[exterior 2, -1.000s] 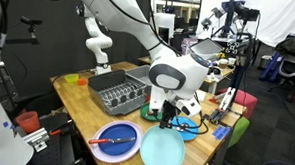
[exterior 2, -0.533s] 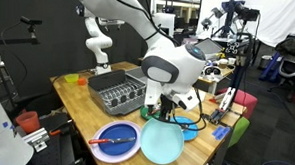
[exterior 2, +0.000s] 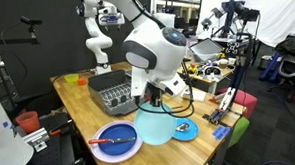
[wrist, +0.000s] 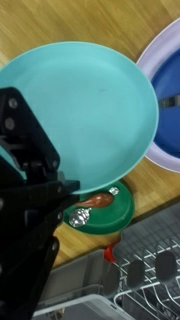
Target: Put the light blue plate on the dish drainer
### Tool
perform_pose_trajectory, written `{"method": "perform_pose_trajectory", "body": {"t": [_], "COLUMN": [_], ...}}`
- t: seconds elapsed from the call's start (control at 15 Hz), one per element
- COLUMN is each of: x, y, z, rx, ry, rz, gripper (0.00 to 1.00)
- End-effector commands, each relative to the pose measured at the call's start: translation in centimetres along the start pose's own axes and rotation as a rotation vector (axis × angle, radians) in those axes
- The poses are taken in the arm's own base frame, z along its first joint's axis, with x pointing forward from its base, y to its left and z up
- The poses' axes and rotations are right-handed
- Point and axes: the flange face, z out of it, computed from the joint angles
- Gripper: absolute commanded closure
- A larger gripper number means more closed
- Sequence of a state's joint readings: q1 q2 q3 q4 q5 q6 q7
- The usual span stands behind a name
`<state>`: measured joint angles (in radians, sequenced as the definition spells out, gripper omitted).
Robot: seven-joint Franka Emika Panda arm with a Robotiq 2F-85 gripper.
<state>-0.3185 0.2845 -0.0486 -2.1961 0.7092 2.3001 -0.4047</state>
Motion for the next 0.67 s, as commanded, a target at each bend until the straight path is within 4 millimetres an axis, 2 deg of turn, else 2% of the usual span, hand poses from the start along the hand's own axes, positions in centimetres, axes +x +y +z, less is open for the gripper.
{"method": "perform_pose_trajectory", "body": {"t": [0.0, 0.6], "x": [-3.0, -9.2], "y": [-2.5, -13.2], "z": [-0.6, -1.4], "rx": [0.022, 0.002], "ry": [0.032, 0.035], "rz": [-0.122, -0.454], "gripper": [0.98, 0.98]}}
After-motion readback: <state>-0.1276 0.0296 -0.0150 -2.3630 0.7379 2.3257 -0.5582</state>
